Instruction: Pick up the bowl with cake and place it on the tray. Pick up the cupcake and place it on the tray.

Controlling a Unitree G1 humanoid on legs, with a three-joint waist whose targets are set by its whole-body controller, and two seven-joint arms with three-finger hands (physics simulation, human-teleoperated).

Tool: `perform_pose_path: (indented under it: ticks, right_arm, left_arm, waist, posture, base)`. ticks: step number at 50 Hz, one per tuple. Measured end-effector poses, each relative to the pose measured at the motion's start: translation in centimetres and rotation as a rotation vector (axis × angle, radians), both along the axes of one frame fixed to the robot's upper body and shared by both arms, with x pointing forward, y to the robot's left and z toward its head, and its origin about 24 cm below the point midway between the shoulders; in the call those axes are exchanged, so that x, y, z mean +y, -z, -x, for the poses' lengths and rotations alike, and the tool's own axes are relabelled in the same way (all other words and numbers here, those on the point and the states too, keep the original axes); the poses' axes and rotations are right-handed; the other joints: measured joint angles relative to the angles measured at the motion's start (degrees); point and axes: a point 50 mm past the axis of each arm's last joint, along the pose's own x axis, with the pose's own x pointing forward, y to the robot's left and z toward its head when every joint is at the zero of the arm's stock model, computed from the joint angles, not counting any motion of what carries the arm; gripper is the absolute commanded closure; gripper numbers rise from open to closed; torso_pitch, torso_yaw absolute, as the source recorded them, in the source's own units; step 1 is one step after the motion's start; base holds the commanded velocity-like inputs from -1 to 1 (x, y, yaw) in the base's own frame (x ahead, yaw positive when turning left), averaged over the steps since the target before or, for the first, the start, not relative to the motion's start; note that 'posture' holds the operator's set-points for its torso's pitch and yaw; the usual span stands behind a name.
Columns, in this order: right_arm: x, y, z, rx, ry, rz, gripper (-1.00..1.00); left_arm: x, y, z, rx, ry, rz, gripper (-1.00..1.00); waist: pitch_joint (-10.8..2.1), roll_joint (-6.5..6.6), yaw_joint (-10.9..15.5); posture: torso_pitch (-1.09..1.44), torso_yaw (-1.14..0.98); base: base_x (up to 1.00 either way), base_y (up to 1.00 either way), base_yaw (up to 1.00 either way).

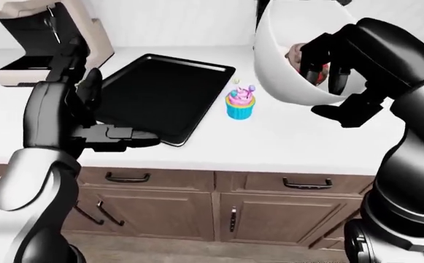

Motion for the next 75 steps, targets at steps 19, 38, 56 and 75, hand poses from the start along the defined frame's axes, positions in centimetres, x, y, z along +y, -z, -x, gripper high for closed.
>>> perform_pose_path:
  ticks: [19,38,56,75]
  right_arm:
    - [0.6,0.7,-0.5,0.04,-0.036,0.0,1.0]
    - [0.1,0.3,-0.8,0.016,0.002,-0.03,1.0]
    - [0.1,-0.5,0.0,-0.057,0.014,-0.031,1.0]
    - [0.5,0.2,-0.5,-0.019,-0.009,-0.038,1.0]
  left_arm:
    - [-0.2,-0.4,0.6,-0.016,-0.003,-0.004,-1.0]
    - [0.2,-1.8,2.0,-0.074,-0.001,0.0,-1.0]
    - [-0.1,-2.3,2.3,-0.088,0.021,-0.013,-1.0]
    - [0.2,-2.3,2.2,-0.08,0.001,-0.009,-1.0]
  waist:
    - [-0.91,4.22,0.2]
    - [0.46,1.13,0.6]
    - [-0.82,5.57,-0.2]
    - [-0.64,-0.26,0.5]
  posture:
    - [0.0,0.0]
    - [0.0,0.0]
    - [0.0,0.0]
    - [0.0,0.0]
  base:
    - [0.0,0.35,0.0]
    - [0.0,0.0,0.0]
    - [0.0,0.24,0.0]
    - [0.0,0.08,0.3]
